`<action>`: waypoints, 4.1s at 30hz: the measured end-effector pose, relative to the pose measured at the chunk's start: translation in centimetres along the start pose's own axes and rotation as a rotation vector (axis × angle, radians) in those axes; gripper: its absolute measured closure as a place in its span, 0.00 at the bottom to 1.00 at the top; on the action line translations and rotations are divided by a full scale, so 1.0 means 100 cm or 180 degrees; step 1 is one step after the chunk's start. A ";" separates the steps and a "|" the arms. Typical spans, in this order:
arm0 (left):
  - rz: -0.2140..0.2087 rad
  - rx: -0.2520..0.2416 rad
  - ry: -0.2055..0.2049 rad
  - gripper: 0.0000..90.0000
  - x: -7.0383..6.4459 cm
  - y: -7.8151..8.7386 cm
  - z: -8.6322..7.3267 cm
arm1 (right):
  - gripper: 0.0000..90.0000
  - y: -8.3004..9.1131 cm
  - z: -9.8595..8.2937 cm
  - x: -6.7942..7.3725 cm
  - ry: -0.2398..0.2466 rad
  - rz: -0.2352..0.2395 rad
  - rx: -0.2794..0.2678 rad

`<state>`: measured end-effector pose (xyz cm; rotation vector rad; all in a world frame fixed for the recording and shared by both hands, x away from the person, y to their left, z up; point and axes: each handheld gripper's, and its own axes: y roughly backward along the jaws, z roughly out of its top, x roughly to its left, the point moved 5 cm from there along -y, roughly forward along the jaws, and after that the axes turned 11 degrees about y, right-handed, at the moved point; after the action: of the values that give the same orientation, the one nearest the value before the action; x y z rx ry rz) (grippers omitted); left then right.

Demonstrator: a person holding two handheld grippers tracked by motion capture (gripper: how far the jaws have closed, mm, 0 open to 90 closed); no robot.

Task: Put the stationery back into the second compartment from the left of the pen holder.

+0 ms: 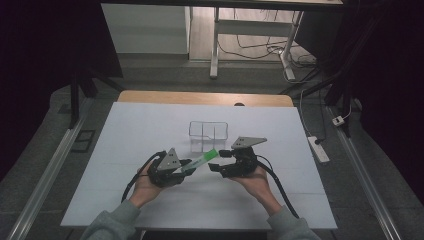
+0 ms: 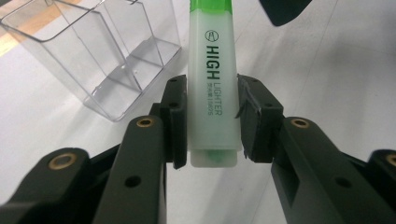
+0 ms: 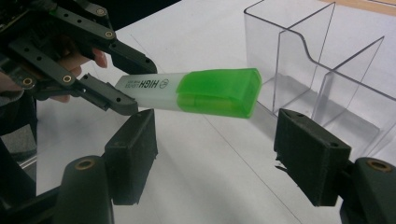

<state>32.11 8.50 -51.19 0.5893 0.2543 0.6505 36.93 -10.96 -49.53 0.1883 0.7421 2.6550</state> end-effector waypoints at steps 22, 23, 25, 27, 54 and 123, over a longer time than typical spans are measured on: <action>0.0079 0.0089 -0.0120 0.73 -0.013 -0.024 -0.004 | 0.53 -0.006 0.001 0.001 -0.0185 0.0045 -0.0149; 0.0102 0.0100 -0.0138 0.73 -0.015 -0.025 -0.003 | 0.55 -0.006 0.001 0.001 -0.0206 0.0091 -0.0167; 0.0170 0.0149 -0.0215 0.73 -0.017 -0.028 -0.004 | 0.57 -0.008 0.001 0.003 -0.0198 0.0116 -0.0174; 0.0173 0.0164 -0.0216 0.73 -0.017 -0.031 -0.005 | 0.62 -0.008 0.002 0.005 -0.0188 0.0129 -0.0186; -0.0019 0.0099 0.0349 0.42 0.007 -0.013 -0.009 | 0.81 0.020 0.017 0.001 0.0137 -0.0011 -0.0434; 0.0327 0.0230 0.0990 0.26 0.059 0.079 -0.096 | 0.82 0.072 0.065 -0.030 0.0435 -0.0488 -0.0682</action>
<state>28.97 21.48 -54.54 0.5717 0.5427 0.8354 38.83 -14.72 -40.31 -0.1046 0.4853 2.5947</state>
